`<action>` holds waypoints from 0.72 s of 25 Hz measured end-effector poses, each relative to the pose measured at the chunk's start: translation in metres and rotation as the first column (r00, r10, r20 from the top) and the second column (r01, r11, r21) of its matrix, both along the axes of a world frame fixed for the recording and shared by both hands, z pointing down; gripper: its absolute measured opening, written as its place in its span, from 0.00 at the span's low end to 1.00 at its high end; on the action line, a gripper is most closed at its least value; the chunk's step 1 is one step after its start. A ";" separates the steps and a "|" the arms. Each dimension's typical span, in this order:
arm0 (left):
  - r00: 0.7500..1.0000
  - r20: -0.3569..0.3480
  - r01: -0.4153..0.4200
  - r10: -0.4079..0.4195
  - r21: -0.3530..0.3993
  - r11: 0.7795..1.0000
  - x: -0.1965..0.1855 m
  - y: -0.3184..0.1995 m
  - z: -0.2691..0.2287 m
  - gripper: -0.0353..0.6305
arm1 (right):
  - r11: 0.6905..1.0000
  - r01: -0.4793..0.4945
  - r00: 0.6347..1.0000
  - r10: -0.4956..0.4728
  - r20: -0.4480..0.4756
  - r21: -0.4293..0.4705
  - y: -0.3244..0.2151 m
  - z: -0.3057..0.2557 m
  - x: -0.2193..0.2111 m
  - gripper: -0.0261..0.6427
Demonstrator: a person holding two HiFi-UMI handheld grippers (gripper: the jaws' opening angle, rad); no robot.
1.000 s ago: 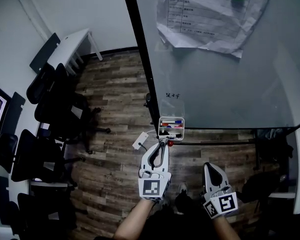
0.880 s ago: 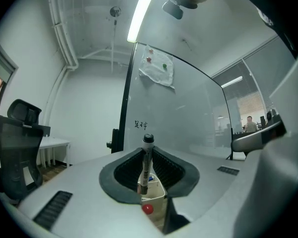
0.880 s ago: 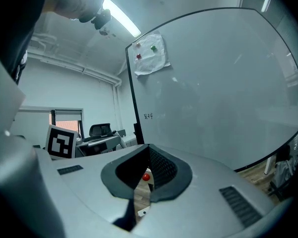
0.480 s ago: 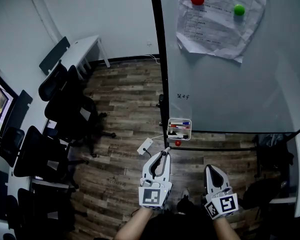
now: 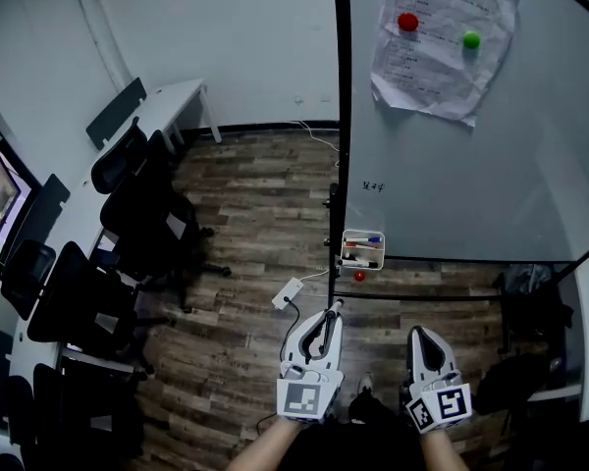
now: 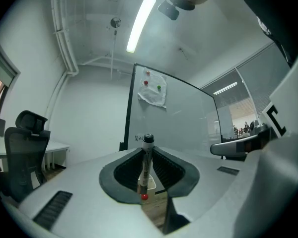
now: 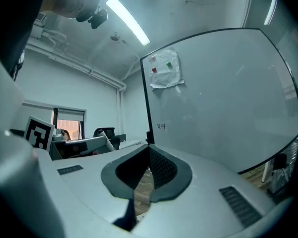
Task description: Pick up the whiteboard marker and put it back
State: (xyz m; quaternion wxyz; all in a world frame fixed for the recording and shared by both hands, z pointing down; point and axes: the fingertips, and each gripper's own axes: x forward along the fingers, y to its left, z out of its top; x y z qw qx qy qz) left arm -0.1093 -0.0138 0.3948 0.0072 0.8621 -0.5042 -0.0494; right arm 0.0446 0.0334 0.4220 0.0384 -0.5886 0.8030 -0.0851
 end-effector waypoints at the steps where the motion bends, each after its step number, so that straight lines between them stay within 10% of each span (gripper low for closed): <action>1: 1.000 0.000 -0.007 0.007 -0.003 1.000 -0.002 0.006 -0.001 0.16 | 1.000 -0.008 1.000 0.008 0.000 0.002 0.005 -0.001 -0.002 0.06; 18: 1.000 0.002 -0.003 0.003 0.002 1.000 -0.009 0.072 -0.009 0.16 | 1.000 0.011 1.000 -0.011 -0.005 0.025 0.047 -0.012 0.000 0.06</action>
